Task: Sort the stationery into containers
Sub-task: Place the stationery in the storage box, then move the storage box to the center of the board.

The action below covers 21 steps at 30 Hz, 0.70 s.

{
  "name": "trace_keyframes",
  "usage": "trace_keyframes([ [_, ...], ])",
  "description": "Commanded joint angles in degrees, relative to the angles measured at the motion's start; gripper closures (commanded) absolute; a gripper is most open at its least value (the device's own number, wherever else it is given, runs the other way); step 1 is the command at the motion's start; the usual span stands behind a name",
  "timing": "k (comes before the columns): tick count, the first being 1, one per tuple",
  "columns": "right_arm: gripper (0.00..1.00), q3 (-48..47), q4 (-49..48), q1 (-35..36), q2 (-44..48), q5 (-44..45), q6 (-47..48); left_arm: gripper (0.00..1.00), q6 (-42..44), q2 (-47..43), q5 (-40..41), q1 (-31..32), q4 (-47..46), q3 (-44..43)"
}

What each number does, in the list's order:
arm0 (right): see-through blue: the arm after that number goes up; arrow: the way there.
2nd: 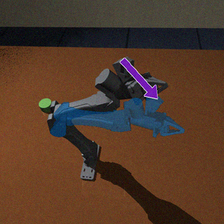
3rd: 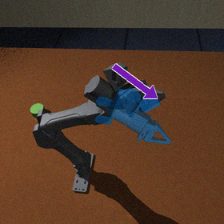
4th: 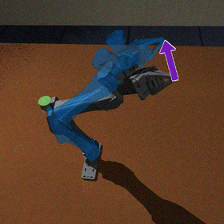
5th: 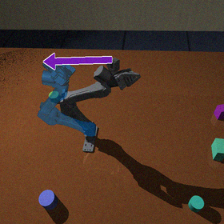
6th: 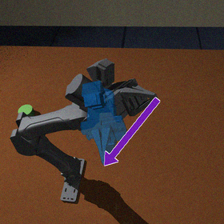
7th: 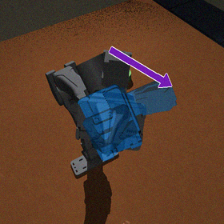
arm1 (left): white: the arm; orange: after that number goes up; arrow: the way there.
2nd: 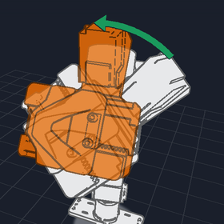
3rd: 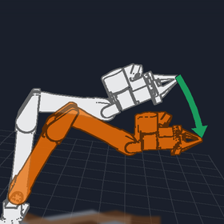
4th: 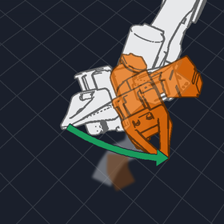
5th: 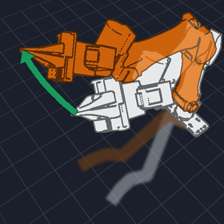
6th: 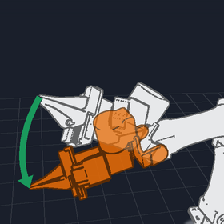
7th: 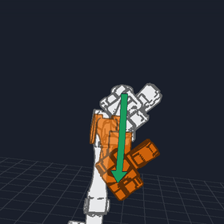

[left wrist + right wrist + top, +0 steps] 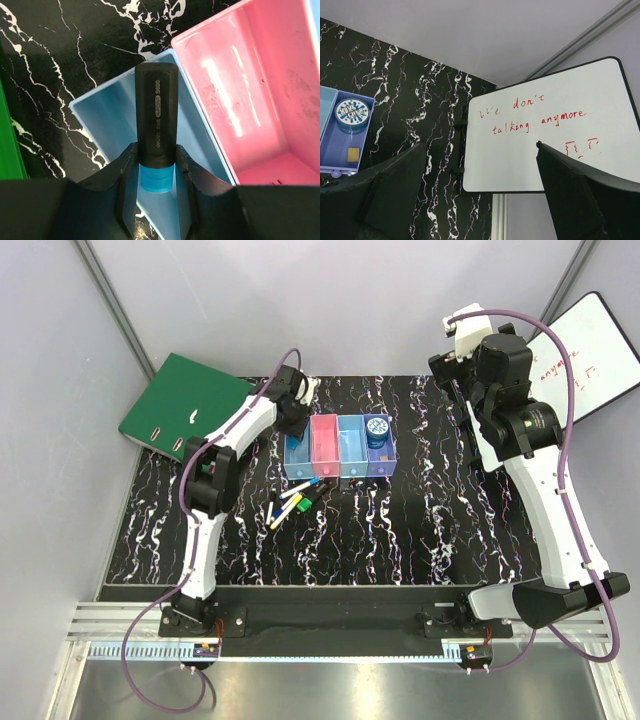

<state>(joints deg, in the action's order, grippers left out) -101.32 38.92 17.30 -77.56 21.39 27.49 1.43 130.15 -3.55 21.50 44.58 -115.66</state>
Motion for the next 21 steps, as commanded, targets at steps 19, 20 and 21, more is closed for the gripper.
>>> trace_keyframes([
  [19, 0.0, -1.6, -0.42, 0.28, -0.13, -1.79, -1.29, 1.0, -1.08, -4.99, -0.66, 0.56, -2.21, 7.81],
  [20, 0.0, -1.69, -0.42, 0.28, -0.22, -1.87, -1.29, 0.96, -1.08, -4.73, -0.75, 0.65, -2.21, 7.64],
  [21, 0.0, -1.69, -0.42, 0.28, -0.14, -1.88, -1.29, 0.78, -0.99, -4.64, -0.93, 0.65, -2.21, 7.55],
])
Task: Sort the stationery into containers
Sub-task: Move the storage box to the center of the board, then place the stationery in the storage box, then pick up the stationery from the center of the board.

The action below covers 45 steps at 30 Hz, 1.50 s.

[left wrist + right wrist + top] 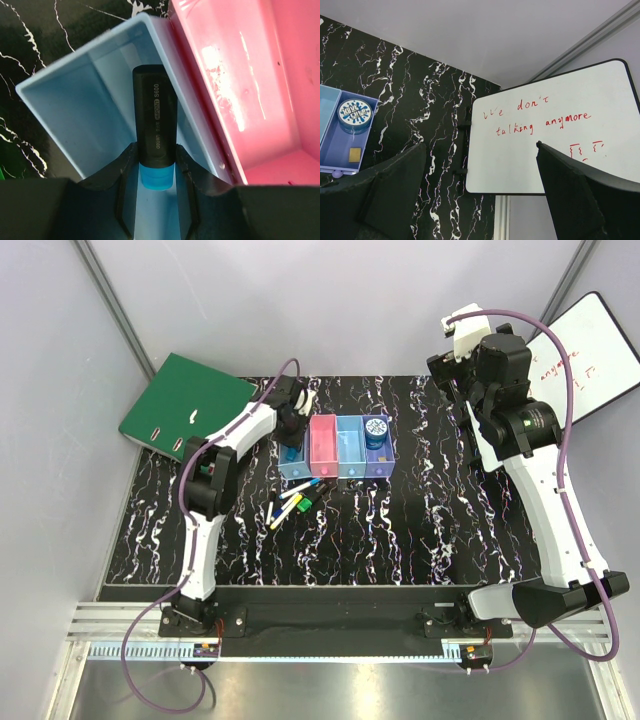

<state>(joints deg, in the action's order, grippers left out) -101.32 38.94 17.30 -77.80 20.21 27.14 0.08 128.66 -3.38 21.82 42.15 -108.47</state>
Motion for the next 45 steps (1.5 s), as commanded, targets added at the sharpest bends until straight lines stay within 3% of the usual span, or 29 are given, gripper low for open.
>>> trace_keyframes([
  [1, 0.0, -1.69, -0.44, 0.28, 0.19, -0.7, -0.94, 0.72, 0.36, -3.07, -1.19, 0.32, 0.21, 0.1],
  [5, 0.0, -0.9, -0.44, 0.37, 0.72, -0.61, -0.68, 0.65, 0.19, -3.41, -2.69, 0.67, 0.21, -1.57],
  [12, 0.0, -0.55, -0.44, 0.28, 0.98, -0.34, -0.42, 0.36, 1.15, -5.08, -5.5, 1.73, 0.21, -4.12],
  [24, 0.0, -0.72, -0.44, 0.28, 1.25, -0.43, -0.33, 0.36, 2.47, -11.85, -10.86, 2.17, 0.12, -5.27],
  [32, 0.0, -0.99, -0.44, 0.19, 1.42, -0.78, -0.59, 0.36, 8.7, -17.65, -4.54, 2.17, 0.83, 0.88],
  [36, 0.0, -0.38, -0.36, 0.37, 2.04, -0.7, -0.33, 0.47, 12.22, -20.99, -3.04, 2.26, 0.56, 8.17],
  [38, 0.0, -0.02, -0.44, 0.28, 2.21, -0.87, -0.5, 0.61, 13.71, -22.13, -3.13, 2.26, 0.65, 12.47],
  [40, 0.0, 0.07, -0.44, 0.28, 2.56, -0.87, -0.59, 0.66, 15.04, -23.8, -4.01, 2.69, 0.65, 16.85],
  [45, 0.0, 0.24, -0.44, 0.28, 2.83, -0.78, -0.33, 0.52, 24.34, -28.46, -4.27, 5.68, -0.75, 26.36],
])
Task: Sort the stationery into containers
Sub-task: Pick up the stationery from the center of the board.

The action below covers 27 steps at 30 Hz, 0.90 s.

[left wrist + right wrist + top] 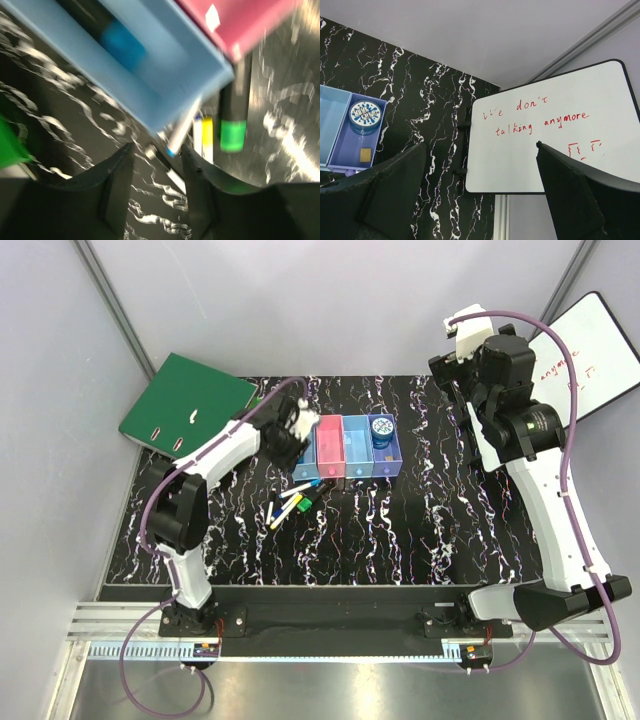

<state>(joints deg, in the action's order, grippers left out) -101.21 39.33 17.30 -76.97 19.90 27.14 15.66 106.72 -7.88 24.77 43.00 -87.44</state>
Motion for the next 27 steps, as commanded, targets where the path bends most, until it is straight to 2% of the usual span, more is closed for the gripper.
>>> trace_keyframes([
  [1, 0.0, 0.13, -0.84, 0.28, 2.09, -0.56, -0.42, 0.51, 9.99, -7.65, 0.23, 3.0, -2.48, 7.87],
  [4, 0.0, 0.4, -0.75, 0.37, 2.26, -0.92, -0.68, 0.48, 12.73, -8.19, -0.47, 3.79, -3.01, 10.35],
  [12, 0.0, 0.84, -0.75, 0.28, 2.96, -0.74, -0.42, 0.45, 7.2, -5.91, -3.1, 7.91, -3.8, 10.62],
  [19, 0.0, 0.22, -0.57, 0.28, 2.88, -0.74, -0.42, 0.44, 4.03, 0.32, -3.11, 11.43, -5.21, 8.34],
  [27, 0.0, 1.1, -0.48, 0.28, 3.4, -1.0, -0.68, 0.44, 2.88, 5.42, -1.0, 11.79, -7.05, 7.1],
])
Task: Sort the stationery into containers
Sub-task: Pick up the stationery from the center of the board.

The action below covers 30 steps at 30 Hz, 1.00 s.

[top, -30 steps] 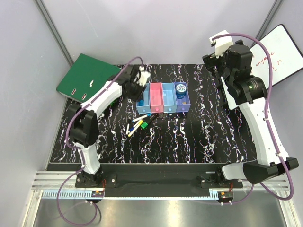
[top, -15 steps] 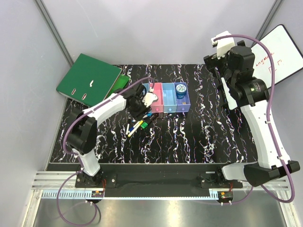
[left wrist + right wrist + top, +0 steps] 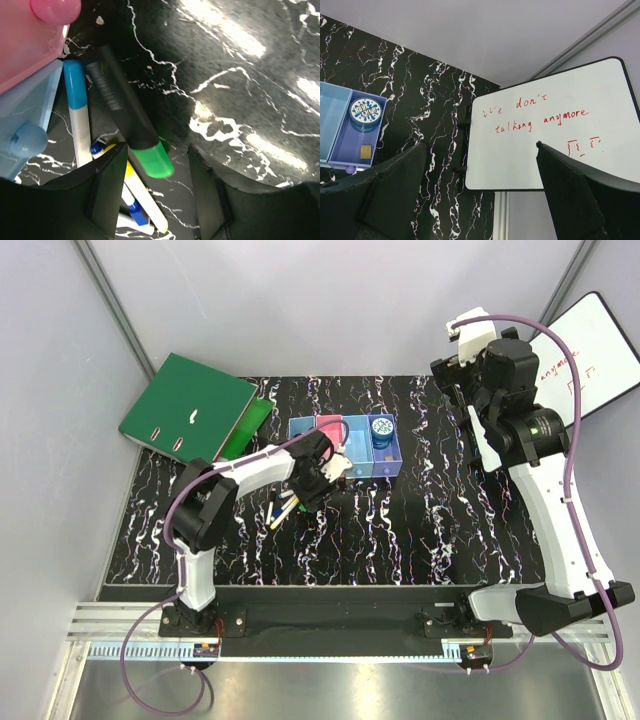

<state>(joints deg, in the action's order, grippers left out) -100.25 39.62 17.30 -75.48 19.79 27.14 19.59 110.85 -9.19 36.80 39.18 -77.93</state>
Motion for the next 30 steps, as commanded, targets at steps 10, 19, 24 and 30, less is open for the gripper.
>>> trace_keyframes([
  [10, 0.0, -1.0, -0.33, 0.28, 1.48, -1.51, -1.56, 0.74, -2.45, 4.29, -0.74, -0.23, -4.55, -2.4],
  [19, 0.0, -1.27, -0.15, 0.28, 1.57, -1.34, -1.65, 1.0, -2.63, -0.45, -3.11, -0.06, -2.09, -1.61],
  [24, 0.0, -0.83, 0.11, 0.28, 1.74, -1.42, -1.47, 1.0, -4.3, -10.09, -5.83, -0.32, 0.19, -1.26],
  [30, 0.0, -1.27, -0.06, 0.28, 1.65, -1.6, -1.65, 1.0, -13.5, -15.05, -12.33, -4.71, 0.2, -5.38],
])
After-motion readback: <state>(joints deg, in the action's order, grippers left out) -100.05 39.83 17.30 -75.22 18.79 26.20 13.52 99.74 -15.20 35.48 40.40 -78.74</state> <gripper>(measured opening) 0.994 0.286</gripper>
